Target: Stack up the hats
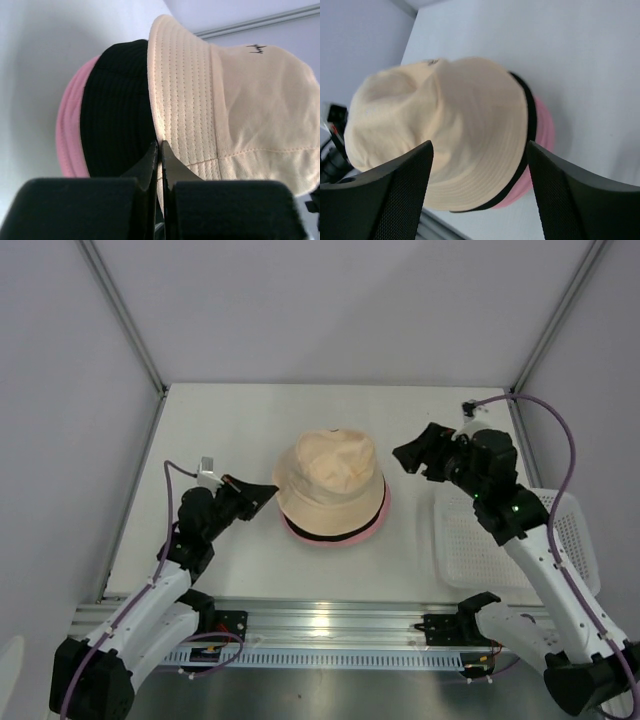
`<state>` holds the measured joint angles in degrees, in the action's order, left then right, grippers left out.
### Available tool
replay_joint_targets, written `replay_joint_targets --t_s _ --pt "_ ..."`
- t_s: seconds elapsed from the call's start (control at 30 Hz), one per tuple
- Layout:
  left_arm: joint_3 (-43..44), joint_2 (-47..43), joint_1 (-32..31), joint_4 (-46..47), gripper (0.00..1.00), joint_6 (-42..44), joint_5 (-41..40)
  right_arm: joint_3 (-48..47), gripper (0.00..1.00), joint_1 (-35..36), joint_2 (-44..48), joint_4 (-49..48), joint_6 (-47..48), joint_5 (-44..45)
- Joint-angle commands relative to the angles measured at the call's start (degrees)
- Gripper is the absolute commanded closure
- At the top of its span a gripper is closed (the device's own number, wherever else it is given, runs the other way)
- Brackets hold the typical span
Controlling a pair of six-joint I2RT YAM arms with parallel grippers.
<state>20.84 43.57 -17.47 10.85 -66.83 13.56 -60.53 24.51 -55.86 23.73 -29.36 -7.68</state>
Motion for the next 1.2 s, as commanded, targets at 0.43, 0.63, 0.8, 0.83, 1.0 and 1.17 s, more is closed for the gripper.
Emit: replay_joint_targets --t_s 0.43,0.63,0.8,0.83,1.0,1.17 --pt "-1.33 7.40 -6.08 -1.62 0.99 6.01 -6.97 16.06 0.42 -7.81 -2.85 -25.11 -10.10 -11.30" --pt "-0.45 6.97 -6.17 -3.11 0.99 6.89 -7.94 17.38 0.44 -7.73 -5.40 -30.05 -11.24 -13.67" --pt "-0.19 7.49 -6.17 -3.12 0.99 7.06 -7.68 17.46 0.46 -7.64 -6.81 -29.97 -10.98 -13.50" --pt "-0.19 7.75 -6.17 -2.94 0.99 7.15 -7.59 17.73 0.46 -7.64 -6.90 -29.88 -10.80 -13.32" --pt "-0.01 8.37 -6.17 -2.94 0.99 7.32 -7.32 18.52 0.46 -7.64 -7.78 -30.76 -10.89 -13.67" --pt "0.34 8.20 -6.17 -3.20 0.99 7.68 -7.41 18.17 0.47 -7.20 -10.49 -31.63 -10.89 -15.78"
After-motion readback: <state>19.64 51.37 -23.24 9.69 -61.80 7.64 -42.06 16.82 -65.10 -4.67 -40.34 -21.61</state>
